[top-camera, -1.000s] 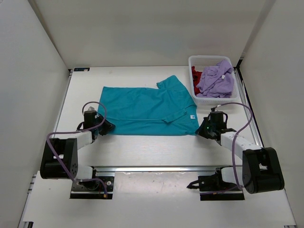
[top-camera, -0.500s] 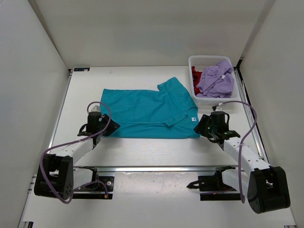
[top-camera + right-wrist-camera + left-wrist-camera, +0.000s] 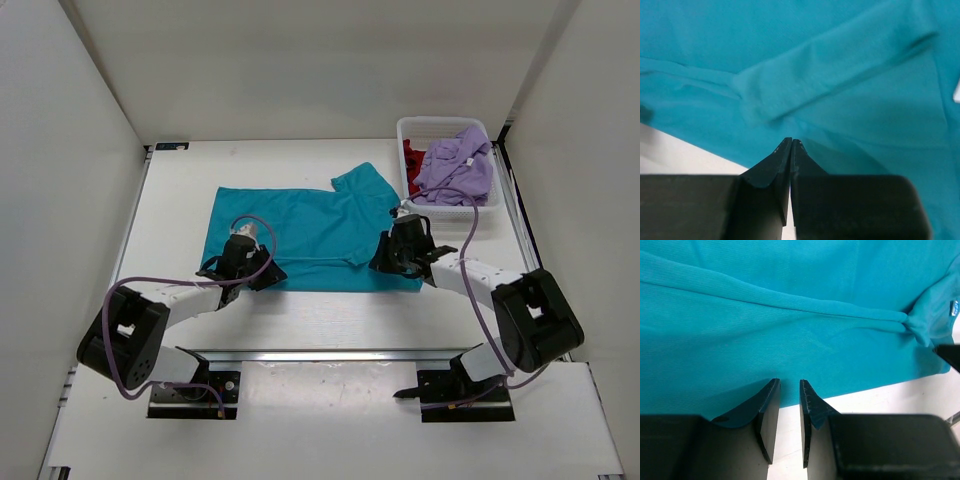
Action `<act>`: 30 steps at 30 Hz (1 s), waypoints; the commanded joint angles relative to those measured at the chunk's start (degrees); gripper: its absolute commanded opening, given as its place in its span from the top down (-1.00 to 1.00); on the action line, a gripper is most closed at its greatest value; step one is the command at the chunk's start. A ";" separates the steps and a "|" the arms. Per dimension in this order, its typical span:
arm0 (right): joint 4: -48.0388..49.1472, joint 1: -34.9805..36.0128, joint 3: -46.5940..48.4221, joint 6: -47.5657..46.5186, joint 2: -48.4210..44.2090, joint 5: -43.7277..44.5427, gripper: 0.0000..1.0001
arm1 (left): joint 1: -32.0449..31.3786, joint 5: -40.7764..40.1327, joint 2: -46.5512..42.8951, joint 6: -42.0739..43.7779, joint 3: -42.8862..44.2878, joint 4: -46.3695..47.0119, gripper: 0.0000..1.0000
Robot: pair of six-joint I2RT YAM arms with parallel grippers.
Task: Fold and stack the t-shirts
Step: Fold the flattened tshirt in 1/3 of the way
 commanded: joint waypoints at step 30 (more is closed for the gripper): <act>2.51 -1.06 25.32 -0.42 23.02 -5.94 1.00 | 1.04 2.44 0.78 -0.55 -1.54 4.81 0.34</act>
